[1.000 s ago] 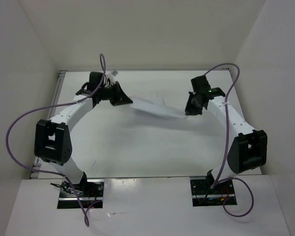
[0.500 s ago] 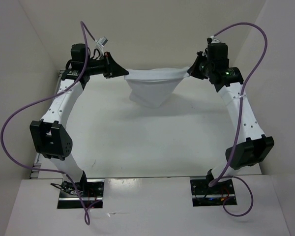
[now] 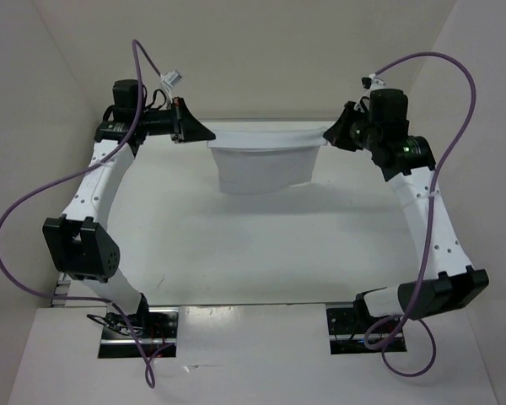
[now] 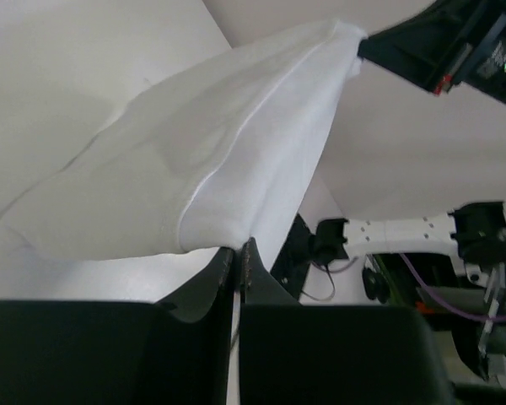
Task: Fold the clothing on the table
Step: Fold the skirt
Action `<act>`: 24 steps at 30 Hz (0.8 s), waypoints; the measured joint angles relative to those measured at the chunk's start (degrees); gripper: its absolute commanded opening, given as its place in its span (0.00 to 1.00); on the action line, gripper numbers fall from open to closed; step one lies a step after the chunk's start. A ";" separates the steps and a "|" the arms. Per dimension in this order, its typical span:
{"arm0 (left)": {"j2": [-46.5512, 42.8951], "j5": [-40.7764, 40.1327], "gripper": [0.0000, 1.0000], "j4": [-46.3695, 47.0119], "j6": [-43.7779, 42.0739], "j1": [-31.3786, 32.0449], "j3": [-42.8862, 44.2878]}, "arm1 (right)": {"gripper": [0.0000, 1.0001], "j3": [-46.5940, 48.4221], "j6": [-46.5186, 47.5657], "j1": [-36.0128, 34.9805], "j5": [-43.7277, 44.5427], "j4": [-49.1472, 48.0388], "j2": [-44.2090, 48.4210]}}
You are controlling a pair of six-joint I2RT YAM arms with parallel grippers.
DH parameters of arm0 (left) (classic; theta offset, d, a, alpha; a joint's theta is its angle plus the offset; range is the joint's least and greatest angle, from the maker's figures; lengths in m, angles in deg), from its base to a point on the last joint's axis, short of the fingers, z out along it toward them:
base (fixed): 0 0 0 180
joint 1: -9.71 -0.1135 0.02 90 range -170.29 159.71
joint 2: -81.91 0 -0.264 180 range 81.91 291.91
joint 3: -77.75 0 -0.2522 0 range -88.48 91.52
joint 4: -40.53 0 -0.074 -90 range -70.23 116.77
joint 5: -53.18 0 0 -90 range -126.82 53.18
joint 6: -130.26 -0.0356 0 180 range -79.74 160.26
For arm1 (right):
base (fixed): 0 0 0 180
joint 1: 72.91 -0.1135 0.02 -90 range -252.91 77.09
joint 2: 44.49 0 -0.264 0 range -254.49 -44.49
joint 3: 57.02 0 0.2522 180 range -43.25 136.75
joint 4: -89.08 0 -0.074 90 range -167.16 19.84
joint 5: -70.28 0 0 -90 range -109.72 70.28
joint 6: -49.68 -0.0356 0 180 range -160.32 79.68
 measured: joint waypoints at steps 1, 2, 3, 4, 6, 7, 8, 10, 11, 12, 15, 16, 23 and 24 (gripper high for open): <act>-1.68 0.28 0.00 0.92 -0.35 -0.02 -1.75 | 0.00 0.00 0.24 0.00 -1.09 0.00 1.36; -3.87 1.33 0.00 0.90 -0.59 -0.11 -3.93 | 0.00 -0.07 0.46 0.02 -2.25 0.04 2.89; -6.25 2.71 0.00 1.11 -1.05 -0.13 -5.97 | 0.00 -0.42 0.68 0.02 -3.32 -0.09 4.57; -8.66 3.96 0.01 1.73 -1.25 -0.17 -7.91 | 0.00 -1.03 0.98 0.02 -4.35 -0.15 6.54; -13.18 4.44 0.01 1.90 -1.81 -0.13 -10.29 | 0.00 -1.84 1.42 0.02 -5.70 0.04 10.23; -14.67 3.87 0.01 1.38 -2.32 -0.09 -10.25 | 0.00 -1.84 1.57 0.02 -5.81 0.00 11.50; -15.67 3.28 0.00 1.29 -2.99 -0.11 -9.88 | 0.00 -1.84 1.70 0.02 -5.81 -0.15 11.98; -14.27 2.64 0.00 1.22 -3.43 -0.15 -7.69 | 0.00 -1.64 1.73 0.04 -5.46 -0.39 11.76; -12.04 2.27 0.00 0.87 -3.56 -0.22 -5.86 | 0.00 -1.49 1.70 0.09 -5.11 -0.90 10.38; -8.70 1.60 0.00 0.87 -3.72 -0.31 -3.50 | 0.00 -1.14 1.70 0.24 -4.74 -1.18 8.28; 4.55 -0.96 0.00 0.79 -3.48 -0.66 2.73 | 0.00 1.95 1.64 1.25 -3.45 -2.45 -2.45; 9.07 -1.75 0.00 0.28 -2.86 -0.79 4.26 | 0.00 3.21 1.53 1.51 -2.78 -3.02 -7.06; 25.29 -5.79 0.01 -7.80 0.55 -2.29 18.05 | 0.00 8.13 1.01 1.95 1.44 -3.45 -23.50; 25.31 -5.62 0.01 -8.46 1.09 -2.75 22.25 | 0.00 9.55 1.01 1.95 1.57 -3.54 -23.10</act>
